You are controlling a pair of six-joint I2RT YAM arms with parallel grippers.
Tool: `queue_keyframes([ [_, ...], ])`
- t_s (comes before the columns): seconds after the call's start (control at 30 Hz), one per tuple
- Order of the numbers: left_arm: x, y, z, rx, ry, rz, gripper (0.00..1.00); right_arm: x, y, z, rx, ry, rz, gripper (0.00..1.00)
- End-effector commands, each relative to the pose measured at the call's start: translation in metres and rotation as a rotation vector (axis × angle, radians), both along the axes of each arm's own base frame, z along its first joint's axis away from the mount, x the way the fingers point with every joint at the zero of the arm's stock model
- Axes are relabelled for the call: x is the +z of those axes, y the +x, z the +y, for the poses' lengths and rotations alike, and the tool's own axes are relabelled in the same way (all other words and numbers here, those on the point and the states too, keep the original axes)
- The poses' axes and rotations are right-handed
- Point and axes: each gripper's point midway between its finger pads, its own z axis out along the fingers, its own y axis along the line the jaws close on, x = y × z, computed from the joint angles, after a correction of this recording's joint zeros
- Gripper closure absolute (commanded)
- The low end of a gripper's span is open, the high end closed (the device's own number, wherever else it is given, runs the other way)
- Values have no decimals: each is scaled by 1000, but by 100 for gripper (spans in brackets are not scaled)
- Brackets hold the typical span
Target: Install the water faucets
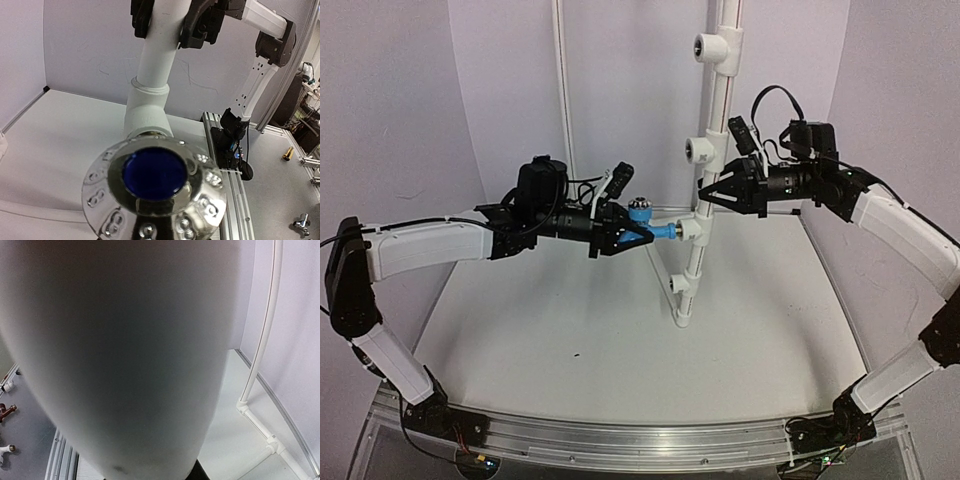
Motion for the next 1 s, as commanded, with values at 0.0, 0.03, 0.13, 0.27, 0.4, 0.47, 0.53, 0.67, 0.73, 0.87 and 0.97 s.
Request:
queue_keyframes([
  [0.0,-26,-28,-34,-35,79,-114,100,9,-41,13,127,13,133,100],
  [0.03,-26,-29,-35,-29,82,-136,100,9,-41,13,128,12,134,100],
  [0.13,-29,-30,-36,-2,98,-210,100,7,-42,13,133,11,142,100],
  [0.27,-32,-26,-36,49,131,-322,100,5,-42,13,137,7,147,100],
  [0.4,-37,-29,-39,74,170,-459,100,3,-43,13,140,4,154,100],
  [0.47,-41,-29,-40,86,197,-536,100,4,-44,13,141,3,152,100],
  [0.53,-44,-31,-43,95,214,-614,100,3,-44,13,143,3,154,100],
  [0.67,-46,-29,-46,128,229,-754,100,3,-45,12,145,1,157,100],
  [0.73,-42,-28,-47,150,221,-825,100,3,-45,12,142,0,161,100],
  [0.87,-41,-26,-49,185,229,-967,100,4,-43,13,137,1,186,100],
  [0.97,-41,-24,-48,213,241,-1072,100,4,-41,14,140,3,223,100],
])
